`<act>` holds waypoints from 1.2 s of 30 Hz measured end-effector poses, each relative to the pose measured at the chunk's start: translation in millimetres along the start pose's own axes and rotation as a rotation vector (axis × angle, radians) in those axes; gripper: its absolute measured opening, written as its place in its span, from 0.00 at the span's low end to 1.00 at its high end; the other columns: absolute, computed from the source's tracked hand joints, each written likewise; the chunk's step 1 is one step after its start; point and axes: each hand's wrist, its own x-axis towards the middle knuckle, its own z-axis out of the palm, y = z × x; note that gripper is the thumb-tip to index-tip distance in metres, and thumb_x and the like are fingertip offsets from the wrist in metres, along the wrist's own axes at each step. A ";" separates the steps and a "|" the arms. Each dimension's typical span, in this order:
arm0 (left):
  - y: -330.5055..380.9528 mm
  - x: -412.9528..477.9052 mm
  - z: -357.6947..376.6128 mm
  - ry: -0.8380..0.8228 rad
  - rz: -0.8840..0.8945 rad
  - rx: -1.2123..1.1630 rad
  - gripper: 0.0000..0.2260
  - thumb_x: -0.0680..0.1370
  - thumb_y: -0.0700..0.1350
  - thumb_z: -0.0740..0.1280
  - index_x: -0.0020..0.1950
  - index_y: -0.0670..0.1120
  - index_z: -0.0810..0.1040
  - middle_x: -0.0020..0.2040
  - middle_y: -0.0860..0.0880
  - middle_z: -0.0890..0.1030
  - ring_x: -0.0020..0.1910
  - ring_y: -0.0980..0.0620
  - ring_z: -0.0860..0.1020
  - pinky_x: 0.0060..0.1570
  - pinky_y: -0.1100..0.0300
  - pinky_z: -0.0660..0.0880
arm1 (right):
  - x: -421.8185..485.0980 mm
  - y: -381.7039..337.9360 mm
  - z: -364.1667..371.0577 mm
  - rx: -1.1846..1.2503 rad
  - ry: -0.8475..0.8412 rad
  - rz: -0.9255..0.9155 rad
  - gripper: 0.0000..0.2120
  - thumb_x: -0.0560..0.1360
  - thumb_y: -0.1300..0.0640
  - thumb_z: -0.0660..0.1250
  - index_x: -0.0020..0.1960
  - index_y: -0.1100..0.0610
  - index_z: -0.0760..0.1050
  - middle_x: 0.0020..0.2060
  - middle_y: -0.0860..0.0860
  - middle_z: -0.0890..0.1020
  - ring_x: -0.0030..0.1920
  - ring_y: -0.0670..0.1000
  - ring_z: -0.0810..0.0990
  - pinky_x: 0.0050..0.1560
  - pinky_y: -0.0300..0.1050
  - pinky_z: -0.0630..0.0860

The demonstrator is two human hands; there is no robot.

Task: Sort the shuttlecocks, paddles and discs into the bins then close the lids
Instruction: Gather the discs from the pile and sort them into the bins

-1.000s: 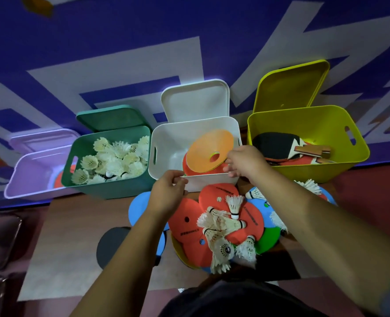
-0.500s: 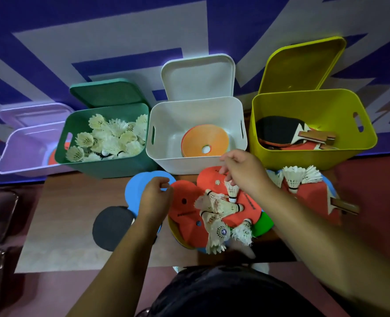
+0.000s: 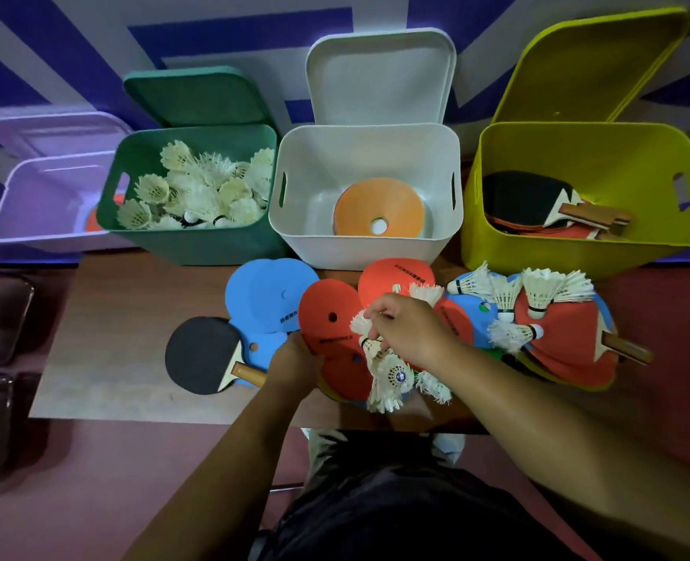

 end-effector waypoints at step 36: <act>-4.5 2.4 -71.9 0.027 0.053 -0.418 0.08 0.79 0.45 0.65 0.43 0.48 0.82 0.35 0.54 0.81 0.39 0.52 0.78 0.37 0.64 0.74 | 38.9 -36.0 54.0 -0.383 -0.080 -0.159 0.08 0.80 0.56 0.64 0.53 0.50 0.82 0.50 0.49 0.86 0.46 0.51 0.83 0.46 0.47 0.80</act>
